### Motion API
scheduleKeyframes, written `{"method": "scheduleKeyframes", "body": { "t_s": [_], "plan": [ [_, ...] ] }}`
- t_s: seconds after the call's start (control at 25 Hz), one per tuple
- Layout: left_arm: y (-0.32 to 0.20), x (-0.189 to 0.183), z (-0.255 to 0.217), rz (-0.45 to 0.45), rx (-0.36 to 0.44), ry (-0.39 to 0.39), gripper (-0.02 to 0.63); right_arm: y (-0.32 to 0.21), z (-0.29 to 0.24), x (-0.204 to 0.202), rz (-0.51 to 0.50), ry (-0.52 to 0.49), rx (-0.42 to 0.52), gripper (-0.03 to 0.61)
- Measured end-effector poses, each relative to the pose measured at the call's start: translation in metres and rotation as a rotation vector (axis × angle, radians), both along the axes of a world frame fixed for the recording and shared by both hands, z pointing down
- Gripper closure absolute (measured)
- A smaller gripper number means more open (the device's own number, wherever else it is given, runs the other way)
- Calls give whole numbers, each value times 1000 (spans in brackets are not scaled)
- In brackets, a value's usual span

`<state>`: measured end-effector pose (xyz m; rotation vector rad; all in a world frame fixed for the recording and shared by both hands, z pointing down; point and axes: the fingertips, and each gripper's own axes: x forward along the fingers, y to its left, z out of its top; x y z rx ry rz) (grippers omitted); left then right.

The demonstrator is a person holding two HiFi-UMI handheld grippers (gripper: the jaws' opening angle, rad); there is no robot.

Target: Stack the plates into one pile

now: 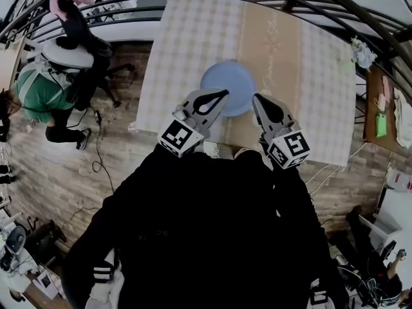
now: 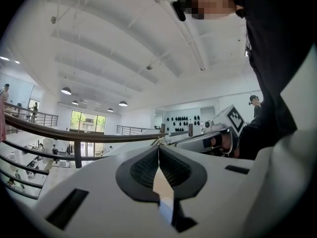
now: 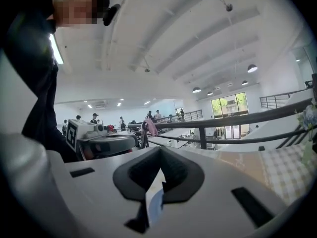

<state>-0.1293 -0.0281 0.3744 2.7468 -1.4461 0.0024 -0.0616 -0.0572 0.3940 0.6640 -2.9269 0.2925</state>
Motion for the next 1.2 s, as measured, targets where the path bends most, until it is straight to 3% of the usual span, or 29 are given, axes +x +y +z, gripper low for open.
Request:
{"method": "scheduleKeyframes", "body": {
  "t_s": [0.16,0.68,1.2],
  "plan": [
    [1,5,-8,13,32,-33,593,6,-12,3,1,-7,34,572],
    [5,22,-48,59,69,-36,594,19,-65,1,-16,-42,146,574],
    [0,28,-69,73,89,-33,594,15,-78,2,1,-49,165,574]
  ]
}}
